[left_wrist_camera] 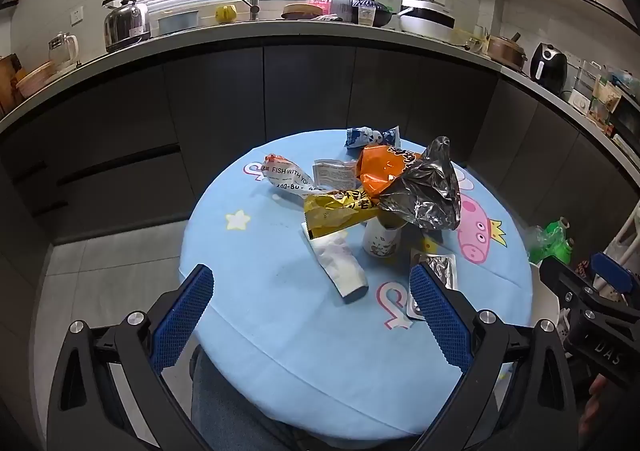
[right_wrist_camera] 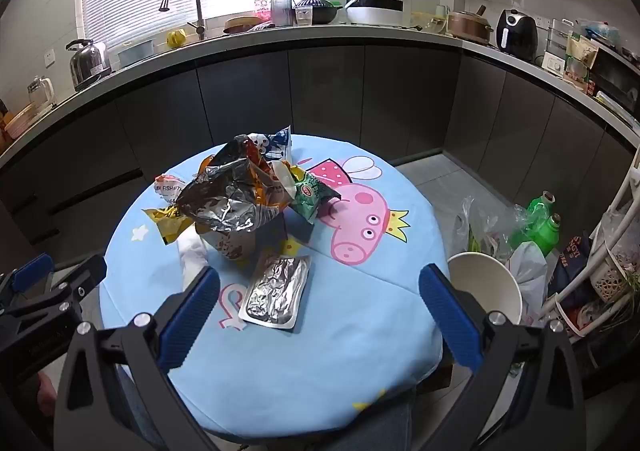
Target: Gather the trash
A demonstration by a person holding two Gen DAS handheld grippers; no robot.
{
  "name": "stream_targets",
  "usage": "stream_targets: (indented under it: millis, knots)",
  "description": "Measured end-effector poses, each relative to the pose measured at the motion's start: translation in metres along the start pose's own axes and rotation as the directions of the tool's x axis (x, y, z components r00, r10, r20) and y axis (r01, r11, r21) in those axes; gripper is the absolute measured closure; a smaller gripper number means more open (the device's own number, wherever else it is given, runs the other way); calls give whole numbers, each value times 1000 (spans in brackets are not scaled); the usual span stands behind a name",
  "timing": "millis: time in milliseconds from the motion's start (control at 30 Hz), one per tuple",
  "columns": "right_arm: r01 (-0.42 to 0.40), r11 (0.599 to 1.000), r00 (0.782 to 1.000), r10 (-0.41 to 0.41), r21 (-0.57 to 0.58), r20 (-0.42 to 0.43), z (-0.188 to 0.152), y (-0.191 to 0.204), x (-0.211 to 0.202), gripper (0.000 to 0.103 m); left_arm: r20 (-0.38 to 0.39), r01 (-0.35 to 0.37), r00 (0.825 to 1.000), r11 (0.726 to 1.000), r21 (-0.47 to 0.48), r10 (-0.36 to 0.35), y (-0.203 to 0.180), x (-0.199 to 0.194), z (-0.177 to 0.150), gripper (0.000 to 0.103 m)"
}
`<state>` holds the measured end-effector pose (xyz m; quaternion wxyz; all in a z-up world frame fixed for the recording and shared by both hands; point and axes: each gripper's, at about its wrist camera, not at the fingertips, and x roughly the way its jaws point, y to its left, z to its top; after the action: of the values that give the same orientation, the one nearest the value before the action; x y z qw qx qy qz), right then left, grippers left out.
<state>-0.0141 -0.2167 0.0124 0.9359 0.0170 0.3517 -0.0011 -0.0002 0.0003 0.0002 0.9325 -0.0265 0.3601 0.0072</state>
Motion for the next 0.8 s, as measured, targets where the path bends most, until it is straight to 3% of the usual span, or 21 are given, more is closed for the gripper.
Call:
stream_targets:
  millis: [800]
  knots:
    - [4,1000,1000,-4,3,1,0,-2,0,3,10,1,1000,1000,-16,-1,4,-5,5,9]
